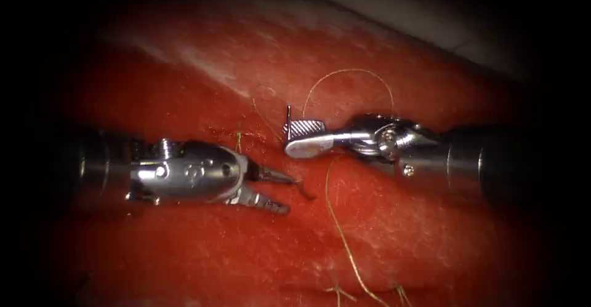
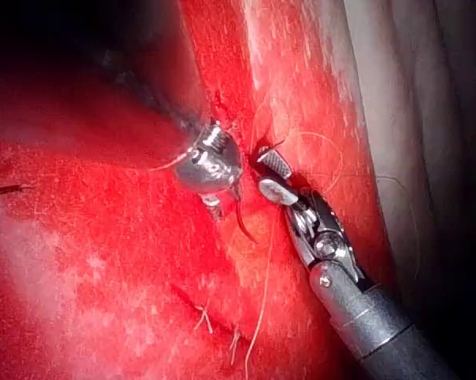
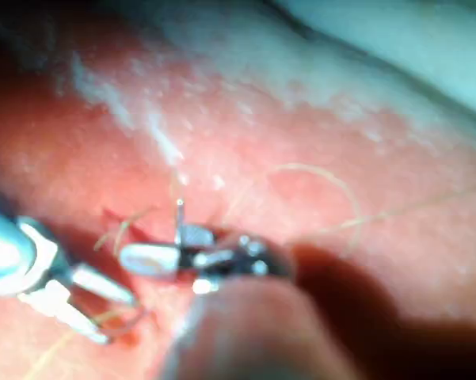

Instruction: Wound Closure

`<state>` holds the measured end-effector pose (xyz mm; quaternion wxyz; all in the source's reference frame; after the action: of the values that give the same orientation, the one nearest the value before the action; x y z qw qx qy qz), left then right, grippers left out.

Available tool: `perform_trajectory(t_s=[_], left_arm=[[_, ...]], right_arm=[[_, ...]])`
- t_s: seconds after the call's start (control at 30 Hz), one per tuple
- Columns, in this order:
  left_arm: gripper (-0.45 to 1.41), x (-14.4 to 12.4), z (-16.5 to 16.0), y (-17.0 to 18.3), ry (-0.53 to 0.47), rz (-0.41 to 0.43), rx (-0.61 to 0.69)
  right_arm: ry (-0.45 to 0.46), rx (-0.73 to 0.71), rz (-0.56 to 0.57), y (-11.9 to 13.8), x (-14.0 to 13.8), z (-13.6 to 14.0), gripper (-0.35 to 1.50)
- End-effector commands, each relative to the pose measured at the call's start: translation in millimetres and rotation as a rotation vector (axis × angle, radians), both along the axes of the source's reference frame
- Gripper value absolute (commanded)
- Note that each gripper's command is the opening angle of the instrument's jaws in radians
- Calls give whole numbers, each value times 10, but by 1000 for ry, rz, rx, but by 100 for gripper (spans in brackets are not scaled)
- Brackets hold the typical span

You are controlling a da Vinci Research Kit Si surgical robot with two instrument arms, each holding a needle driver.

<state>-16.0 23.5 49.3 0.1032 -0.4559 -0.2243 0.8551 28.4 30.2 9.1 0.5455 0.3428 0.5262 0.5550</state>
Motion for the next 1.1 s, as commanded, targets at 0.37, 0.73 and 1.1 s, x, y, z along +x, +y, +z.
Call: perform_trajectory(t_s=[0.37,0.73,1.1], left_arm=[[58,-23,6,-8,9,-18,-4],[-6,-35,6,-10,-45,2,-110],[-35,-18,-9,7,-2,-240,13]], right_arm=[[0,-8,-6,1,5,6,121],[-2,-10,-3,2,0,7,121],[-47,-81,-4,7,-16,4,121]])
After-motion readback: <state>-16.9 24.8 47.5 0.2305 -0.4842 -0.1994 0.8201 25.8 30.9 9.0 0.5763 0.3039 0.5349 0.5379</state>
